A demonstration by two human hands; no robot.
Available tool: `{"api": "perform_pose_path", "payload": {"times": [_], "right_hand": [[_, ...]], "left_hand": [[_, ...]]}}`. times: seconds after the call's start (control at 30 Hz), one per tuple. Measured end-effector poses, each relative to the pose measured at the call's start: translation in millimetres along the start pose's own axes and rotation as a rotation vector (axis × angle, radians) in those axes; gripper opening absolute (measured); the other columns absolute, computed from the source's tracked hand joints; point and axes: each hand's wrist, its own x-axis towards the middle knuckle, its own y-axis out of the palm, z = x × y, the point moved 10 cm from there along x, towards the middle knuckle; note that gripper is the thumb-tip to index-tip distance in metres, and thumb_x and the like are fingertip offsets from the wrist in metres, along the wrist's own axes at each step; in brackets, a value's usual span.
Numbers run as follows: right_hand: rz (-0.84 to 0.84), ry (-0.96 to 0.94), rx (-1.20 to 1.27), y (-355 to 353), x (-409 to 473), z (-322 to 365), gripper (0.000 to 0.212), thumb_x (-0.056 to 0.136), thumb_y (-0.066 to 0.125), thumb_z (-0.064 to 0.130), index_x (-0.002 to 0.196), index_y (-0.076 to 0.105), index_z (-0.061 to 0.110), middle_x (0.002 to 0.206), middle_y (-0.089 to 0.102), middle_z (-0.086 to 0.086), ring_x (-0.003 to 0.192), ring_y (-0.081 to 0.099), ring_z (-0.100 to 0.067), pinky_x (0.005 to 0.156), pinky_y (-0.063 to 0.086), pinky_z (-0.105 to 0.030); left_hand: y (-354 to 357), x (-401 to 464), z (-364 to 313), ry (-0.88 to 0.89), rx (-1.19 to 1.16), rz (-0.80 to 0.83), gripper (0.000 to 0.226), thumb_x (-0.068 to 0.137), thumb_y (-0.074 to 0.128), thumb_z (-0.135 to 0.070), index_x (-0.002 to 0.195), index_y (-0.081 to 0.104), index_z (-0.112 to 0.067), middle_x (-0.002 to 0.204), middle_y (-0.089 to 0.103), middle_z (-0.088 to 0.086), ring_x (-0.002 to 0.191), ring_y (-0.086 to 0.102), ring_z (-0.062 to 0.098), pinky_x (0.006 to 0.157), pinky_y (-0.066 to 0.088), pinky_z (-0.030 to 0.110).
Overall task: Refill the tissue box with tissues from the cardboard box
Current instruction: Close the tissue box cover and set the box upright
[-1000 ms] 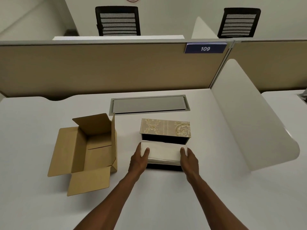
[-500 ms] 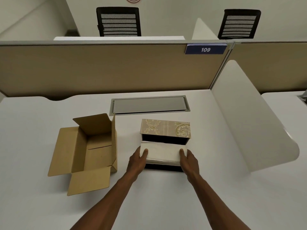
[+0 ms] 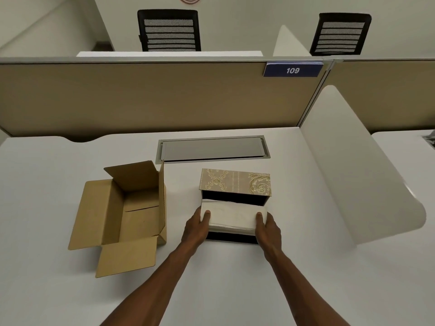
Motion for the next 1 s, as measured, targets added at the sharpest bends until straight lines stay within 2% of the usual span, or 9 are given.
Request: {"api": "perform_pose_path", "payload": {"times": [0.17,0.27,0.4,0.47,0.53,0.6,0.77,0.87,1.0], "right_hand": [[-0.002,-0.018,-0.043,0,2,3,0.058,0.109,0.035,0.043,0.155,0.037,0.007,0.153,0.05,-0.017,0.139,0.048,-0.036,0.117,0.039,-0.051],[0.008,-0.012,-0.012,-3,3,1,0.063,0.107,0.038,0.047,0.157,0.034,0.01,0.156,0.046,-0.015,0.142,0.045,-0.035,0.119,0.037,-0.05],[-0.249,-0.114,0.032,-38,-8,15,0.057,0.103,0.049,0.046,0.149,0.045,0.013,0.144,0.058,-0.013,0.133,0.054,-0.032,0.112,0.044,-0.047],[-0.418,-0.298,0.026,-61,-19,45,0.047,0.1,0.059,0.037,0.142,0.051,0.016,0.132,0.064,-0.009,0.126,0.056,-0.028,0.104,0.044,-0.039],[-0.489,-0.496,-0.072,-70,-22,83,0.048,0.096,0.067,0.028,0.14,0.053,0.013,0.13,0.063,-0.01,0.124,0.054,-0.026,0.102,0.041,-0.033],[-0.417,-0.645,-0.249,-62,-12,121,0.059,0.092,0.07,0.029,0.144,0.051,0.01,0.14,0.058,-0.013,0.133,0.048,-0.028,0.109,0.041,-0.038],[0.068,-0.72,-0.794,-4,32,160,0.085,0.097,0.051,0.06,0.161,0.023,0.011,0.169,0.023,-0.011,0.158,0.012,-0.029,0.127,0.013,-0.048],[0.26,-0.664,-0.926,16,47,158,0.089,0.095,0.05,0.065,0.16,0.024,0.011,0.166,0.03,-0.012,0.152,0.028,-0.032,0.126,0.019,-0.049],[0.268,-0.62,-0.923,21,57,171,0.09,0.087,0.062,0.068,0.153,0.038,0.013,0.15,0.049,-0.014,0.131,0.052,-0.033,0.109,0.045,-0.044]], "left_hand": [[1,1,3,-0.011,0.0,-0.03,0.058,0.104,0.036,-0.048,0.157,0.022,-0.027,0.16,0.035,0.007,0.143,0.038,0.03,0.115,0.038,0.045],[-10,-5,-7,0.057,0.129,-0.195,0.066,0.102,0.041,-0.048,0.158,0.016,-0.025,0.163,0.029,0.007,0.148,0.031,0.03,0.117,0.033,0.047],[-13,-45,-58,0.529,0.273,-0.446,0.059,0.098,0.051,-0.041,0.151,0.036,-0.02,0.153,0.043,0.005,0.14,0.041,0.021,0.109,0.043,0.036],[8,-56,-68,0.734,0.402,-0.379,0.062,0.097,0.053,-0.041,0.152,0.035,-0.021,0.158,0.038,0.003,0.148,0.031,0.019,0.118,0.036,0.038],[35,-57,-65,0.866,0.64,-0.259,0.07,0.097,0.052,-0.042,0.157,0.023,-0.022,0.167,0.018,0.004,0.156,0.008,0.02,0.125,0.019,0.043],[56,-53,-53,0.911,0.838,-0.176,0.074,0.098,0.048,-0.045,0.159,0.015,-0.021,0.169,0.005,0.006,0.156,-0.002,0.024,0.125,0.016,0.051],[59,-28,-39,0.735,0.963,-0.159,0.078,0.098,0.041,-0.053,0.16,0.008,-0.02,0.168,-0.003,0.01,0.155,-0.008,0.032,0.125,0.012,0.056],[60,-24,-33,0.717,1.007,-0.145,0.076,0.099,0.035,-0.055,0.16,0.004,-0.021,0.168,-0.005,0.01,0.155,-0.009,0.032,0.125,0.011,0.056],[59,-22,-32,0.711,0.999,-0.15,0.075,0.099,0.027,-0.06,0.16,0.002,-0.024,0.168,-0.007,0.008,0.155,-0.01,0.03,0.126,0.004,0.054]]}}
